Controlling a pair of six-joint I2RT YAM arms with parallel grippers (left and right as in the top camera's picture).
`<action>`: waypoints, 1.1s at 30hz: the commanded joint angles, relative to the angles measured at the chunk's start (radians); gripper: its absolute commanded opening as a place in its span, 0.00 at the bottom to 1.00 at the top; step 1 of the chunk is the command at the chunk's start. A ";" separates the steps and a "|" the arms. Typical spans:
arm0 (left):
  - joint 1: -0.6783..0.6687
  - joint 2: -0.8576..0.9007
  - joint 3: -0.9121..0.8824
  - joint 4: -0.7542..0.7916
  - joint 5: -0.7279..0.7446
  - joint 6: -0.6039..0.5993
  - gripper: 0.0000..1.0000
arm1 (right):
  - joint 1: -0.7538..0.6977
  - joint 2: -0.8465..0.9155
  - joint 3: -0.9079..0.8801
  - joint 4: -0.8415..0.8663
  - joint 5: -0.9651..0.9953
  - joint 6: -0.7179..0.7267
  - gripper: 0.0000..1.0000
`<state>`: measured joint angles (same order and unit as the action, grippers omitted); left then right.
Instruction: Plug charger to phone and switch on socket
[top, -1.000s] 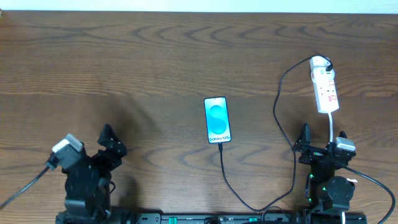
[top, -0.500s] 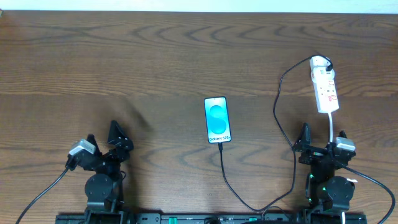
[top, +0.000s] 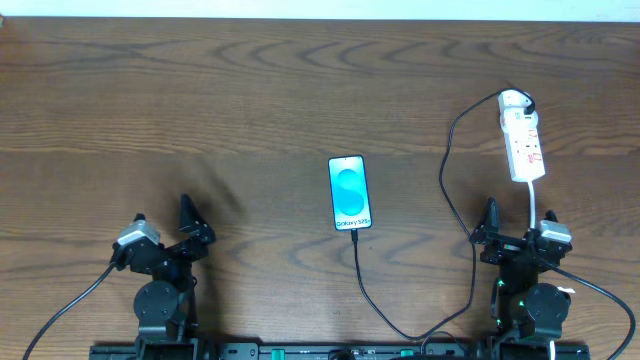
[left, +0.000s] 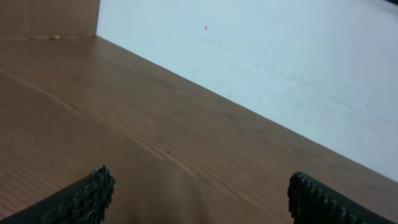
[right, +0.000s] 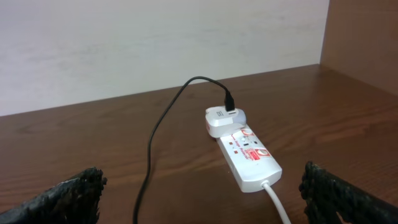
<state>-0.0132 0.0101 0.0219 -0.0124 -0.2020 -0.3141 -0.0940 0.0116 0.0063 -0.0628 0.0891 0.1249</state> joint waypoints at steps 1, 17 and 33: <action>0.006 -0.009 -0.018 -0.047 0.040 0.082 0.92 | 0.002 -0.006 -0.001 -0.002 0.002 -0.007 0.99; 0.006 -0.009 -0.018 -0.054 0.066 0.124 0.92 | 0.002 -0.006 -0.001 -0.002 0.002 -0.007 0.99; 0.006 -0.009 -0.018 -0.050 0.076 0.123 0.92 | 0.002 -0.006 -0.001 -0.002 0.002 -0.007 0.99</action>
<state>-0.0132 0.0101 0.0269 -0.0269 -0.1322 -0.2081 -0.0940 0.0116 0.0063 -0.0628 0.0891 0.1249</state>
